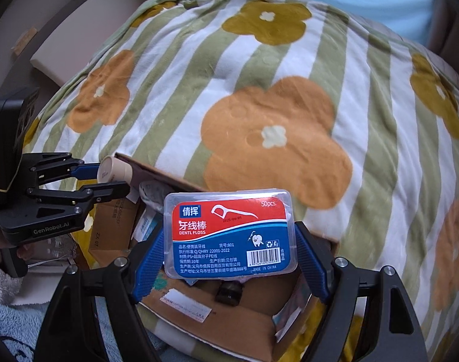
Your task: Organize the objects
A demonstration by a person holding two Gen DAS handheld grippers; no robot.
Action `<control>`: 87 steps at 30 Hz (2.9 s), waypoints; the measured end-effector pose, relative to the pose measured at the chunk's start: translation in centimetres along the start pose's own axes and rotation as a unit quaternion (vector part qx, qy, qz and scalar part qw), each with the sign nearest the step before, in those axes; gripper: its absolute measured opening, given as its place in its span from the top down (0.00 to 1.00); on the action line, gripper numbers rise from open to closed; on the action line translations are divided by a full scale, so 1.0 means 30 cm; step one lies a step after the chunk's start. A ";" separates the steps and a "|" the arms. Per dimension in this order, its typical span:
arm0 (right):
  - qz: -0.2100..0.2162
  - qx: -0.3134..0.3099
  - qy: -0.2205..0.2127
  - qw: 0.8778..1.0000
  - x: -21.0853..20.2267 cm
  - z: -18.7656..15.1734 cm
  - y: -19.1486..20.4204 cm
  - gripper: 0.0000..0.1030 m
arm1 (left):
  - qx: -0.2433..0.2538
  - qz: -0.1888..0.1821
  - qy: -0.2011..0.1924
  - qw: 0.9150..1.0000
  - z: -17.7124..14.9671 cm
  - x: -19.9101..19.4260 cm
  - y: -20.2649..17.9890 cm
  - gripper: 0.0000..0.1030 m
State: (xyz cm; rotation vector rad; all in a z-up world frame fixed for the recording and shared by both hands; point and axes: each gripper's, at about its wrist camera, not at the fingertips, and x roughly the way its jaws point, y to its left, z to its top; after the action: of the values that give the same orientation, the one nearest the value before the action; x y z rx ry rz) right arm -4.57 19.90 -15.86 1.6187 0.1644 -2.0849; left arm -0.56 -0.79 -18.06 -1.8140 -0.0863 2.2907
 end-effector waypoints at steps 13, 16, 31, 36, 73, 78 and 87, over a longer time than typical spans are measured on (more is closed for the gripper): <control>-0.035 0.070 0.032 0.996 0.093 -0.185 -0.020 0.26 | -0.001 -0.003 0.044 0.999 -0.147 0.117 -0.014 0.71; -0.034 0.082 0.031 0.996 0.100 -0.186 -0.021 0.25 | 0.002 0.004 0.046 0.999 -0.148 0.122 -0.014 0.71; -0.062 0.136 0.028 0.988 0.143 -0.174 -0.038 0.08 | 0.019 0.001 0.050 0.999 -0.177 0.122 -0.037 0.00; -0.096 0.138 0.015 0.986 0.127 -0.185 -0.038 0.00 | 0.018 0.003 0.061 0.998 -0.196 0.139 -0.051 0.00; -0.129 0.161 -0.050 0.977 -0.186 -0.082 0.064 0.00 | -0.062 0.056 -0.086 0.993 -0.056 -0.297 -0.023 0.00; -0.132 0.161 -0.058 0.976 -0.201 -0.083 0.066 0.00 | -0.066 0.056 -0.100 0.991 -0.046 -0.315 -0.020 0.00; -0.140 0.161 -0.083 0.973 -0.242 -0.062 0.041 0.00 | -0.061 0.059 -0.118 0.989 -0.026 -0.335 -0.038 0.00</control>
State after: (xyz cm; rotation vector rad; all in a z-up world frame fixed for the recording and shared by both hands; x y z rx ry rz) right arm -1.13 21.74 -9.35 1.6673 -0.0053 -2.5624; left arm 2.50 -1.81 -8.46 -1.6336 -0.1648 2.6289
